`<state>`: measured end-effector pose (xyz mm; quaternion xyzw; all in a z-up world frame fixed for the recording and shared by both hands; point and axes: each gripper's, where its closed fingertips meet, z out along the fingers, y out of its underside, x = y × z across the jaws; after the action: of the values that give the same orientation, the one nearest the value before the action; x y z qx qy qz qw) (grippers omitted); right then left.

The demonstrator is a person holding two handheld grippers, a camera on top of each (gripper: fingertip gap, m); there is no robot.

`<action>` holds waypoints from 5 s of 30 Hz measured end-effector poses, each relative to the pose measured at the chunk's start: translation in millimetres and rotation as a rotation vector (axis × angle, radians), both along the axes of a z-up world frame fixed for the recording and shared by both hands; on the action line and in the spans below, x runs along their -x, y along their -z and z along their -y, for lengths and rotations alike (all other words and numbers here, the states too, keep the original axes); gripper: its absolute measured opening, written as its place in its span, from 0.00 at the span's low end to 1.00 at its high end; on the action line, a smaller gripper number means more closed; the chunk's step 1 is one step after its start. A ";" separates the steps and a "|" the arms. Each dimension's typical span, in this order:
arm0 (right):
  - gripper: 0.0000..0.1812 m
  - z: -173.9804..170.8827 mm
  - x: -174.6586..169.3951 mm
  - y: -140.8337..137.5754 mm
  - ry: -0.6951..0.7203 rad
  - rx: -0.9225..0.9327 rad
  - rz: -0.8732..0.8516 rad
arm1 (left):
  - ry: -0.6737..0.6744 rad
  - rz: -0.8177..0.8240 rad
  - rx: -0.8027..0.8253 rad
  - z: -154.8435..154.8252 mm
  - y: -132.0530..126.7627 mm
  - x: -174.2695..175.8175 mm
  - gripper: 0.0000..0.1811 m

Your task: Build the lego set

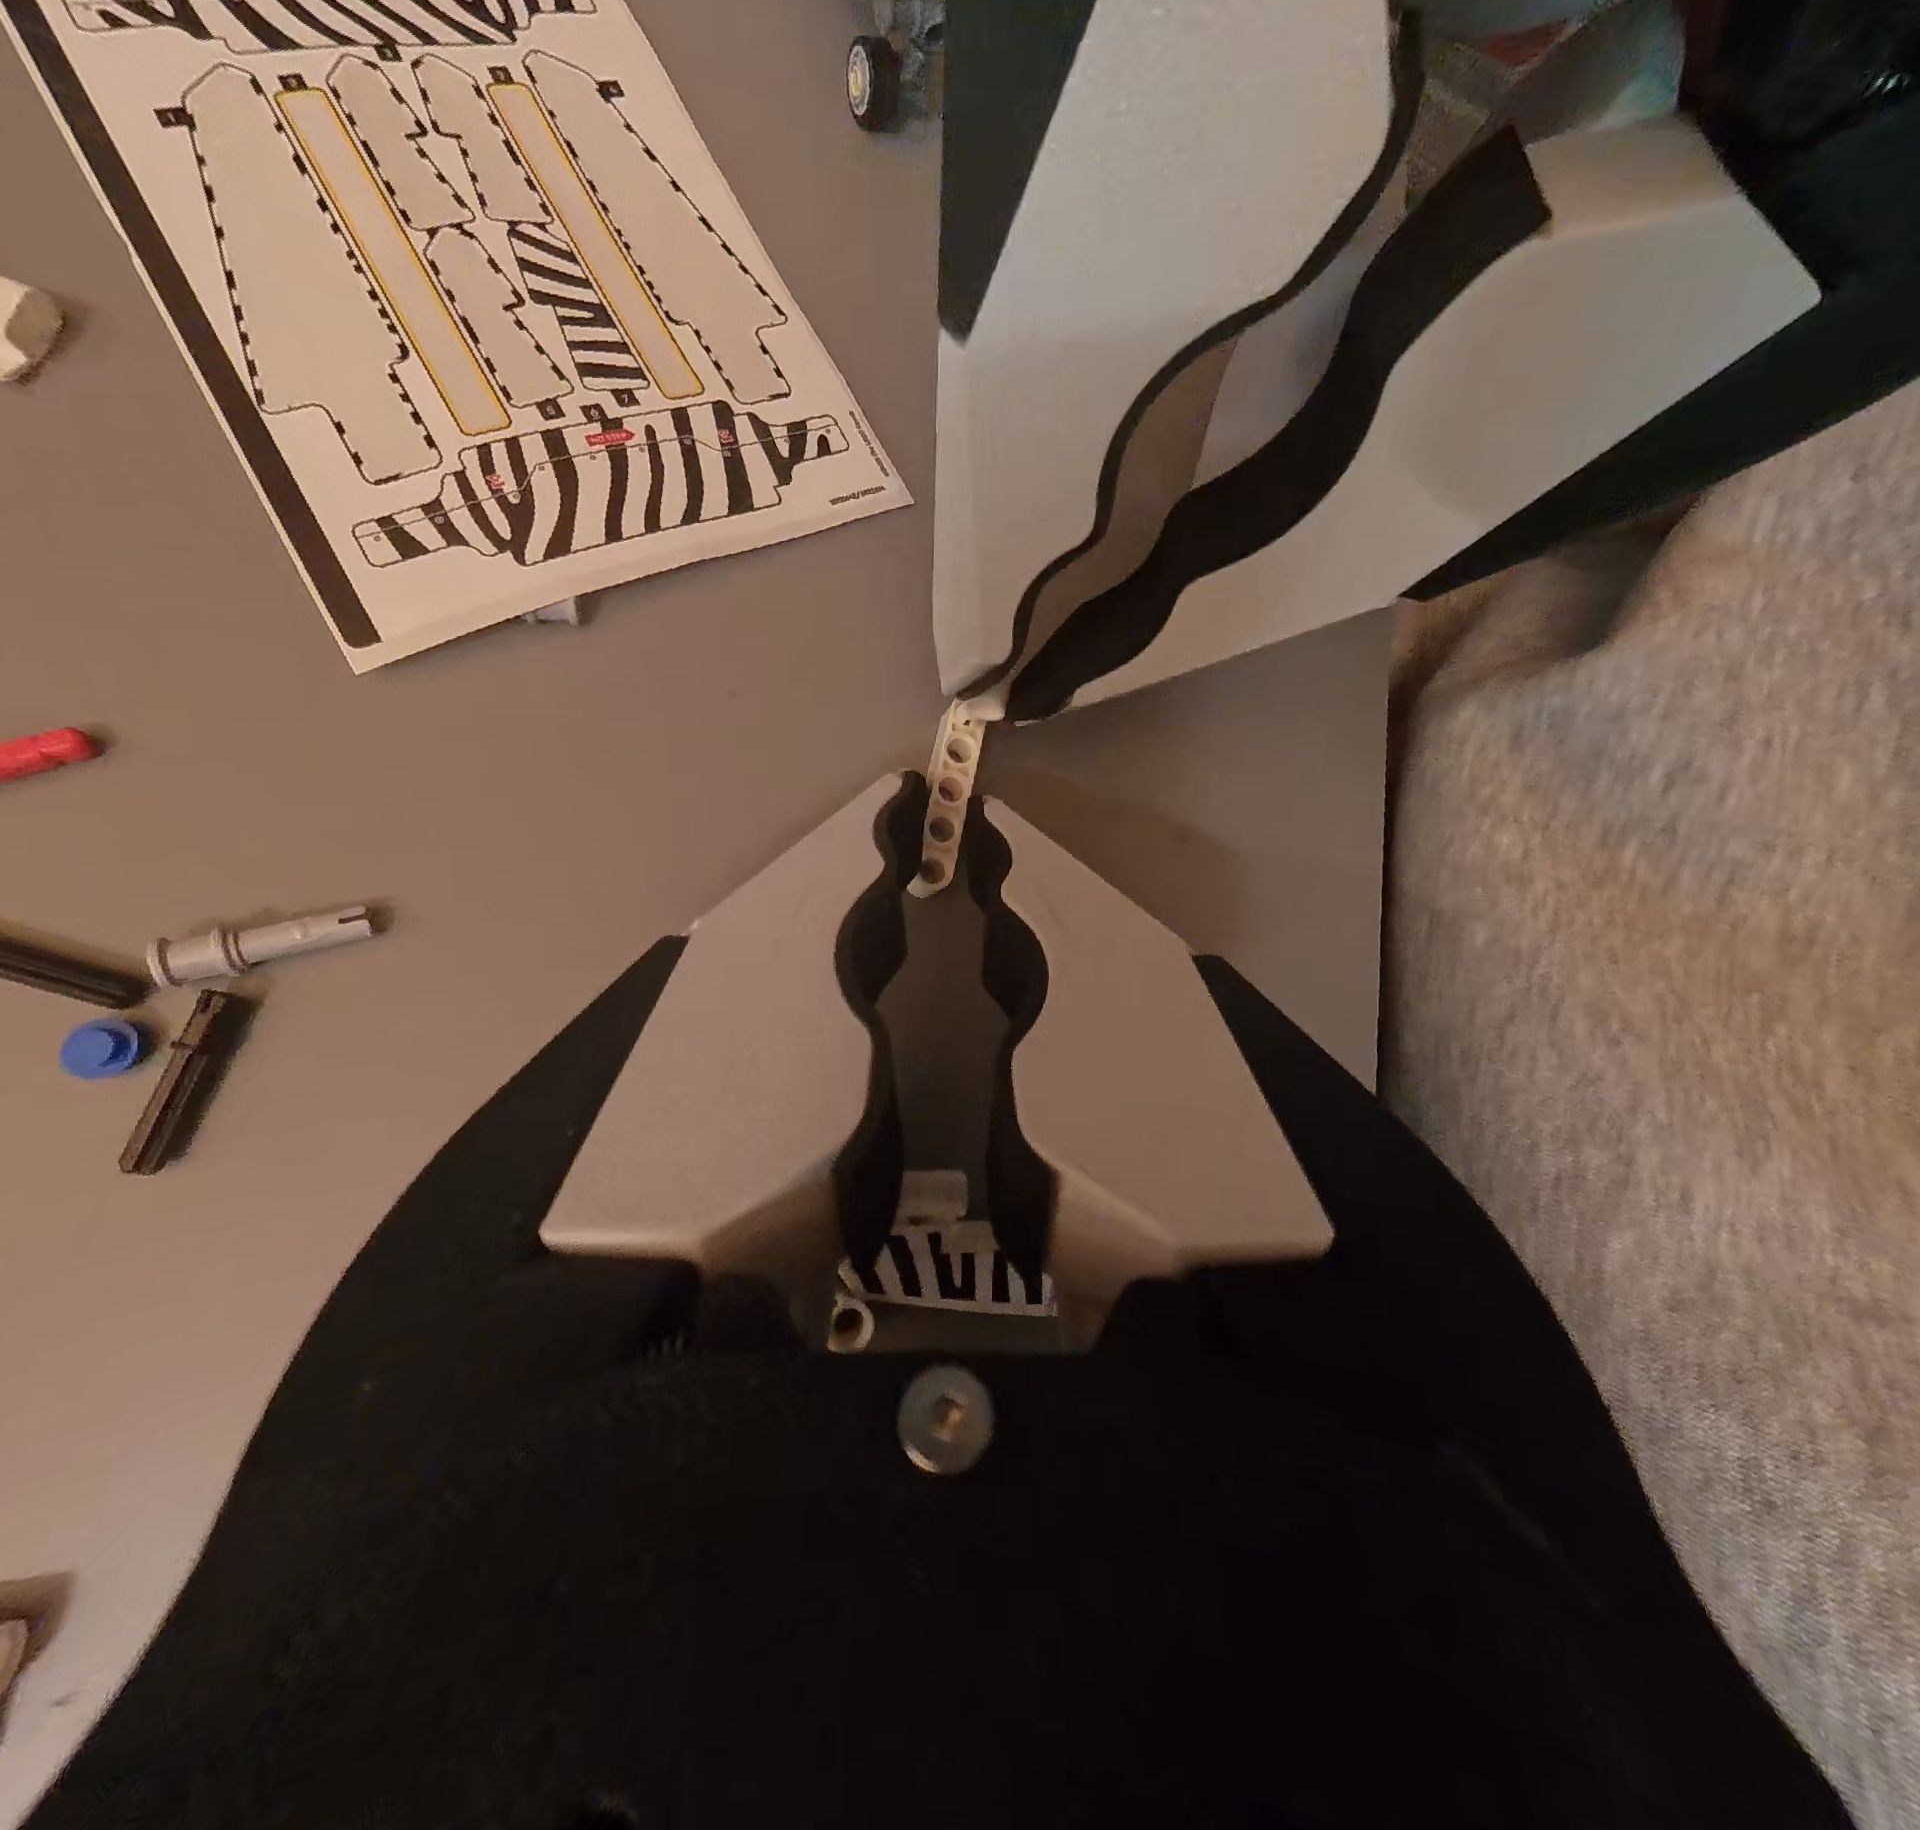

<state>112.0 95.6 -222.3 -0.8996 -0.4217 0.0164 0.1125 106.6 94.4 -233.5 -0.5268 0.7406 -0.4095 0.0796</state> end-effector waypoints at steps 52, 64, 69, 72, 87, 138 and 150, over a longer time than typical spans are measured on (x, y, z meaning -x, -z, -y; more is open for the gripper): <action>0.03 1.9 -3.0 3.1 0.011 0.037 -0.032 | -0.018 -0.007 0.005 -0.7 0.6 0.2 0.03; 0.03 -1.0 -1.2 3.3 -0.109 -0.004 0.142 | -0.026 -0.009 0.011 -1.6 0.3 -0.1 0.03; 0.03 -1.9 0.1 3.6 -0.142 0.003 0.168 | -0.029 -0.013 0.018 -1.6 0.4 0.0 0.03; 0.03 -2.7 0.9 3.8 -0.088 0.013 0.143 | -0.032 -0.015 0.023 -1.5 0.5 0.0 0.03; 0.03 -0.4 -1.6 9.8 0.019 0.003 0.050 | -0.039 -0.028 0.053 -1.7 0.4 0.1 0.04; 0.17 8.3 -12.3 -3.9 0.131 -0.254 -0.235 | 0.003 0.062 0.074 -0.1 -14.5 -1.1 0.18; 0.12 11.7 -5.7 -0.5 0.127 -0.246 -0.298 | 0.067 0.000 -0.005 18.9 -0.4 2.6 0.03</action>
<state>117.7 83.9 -221.8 -0.8914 -0.3418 0.0906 0.2834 104.0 75.5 -233.1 -0.5014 0.7589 -0.4101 0.0670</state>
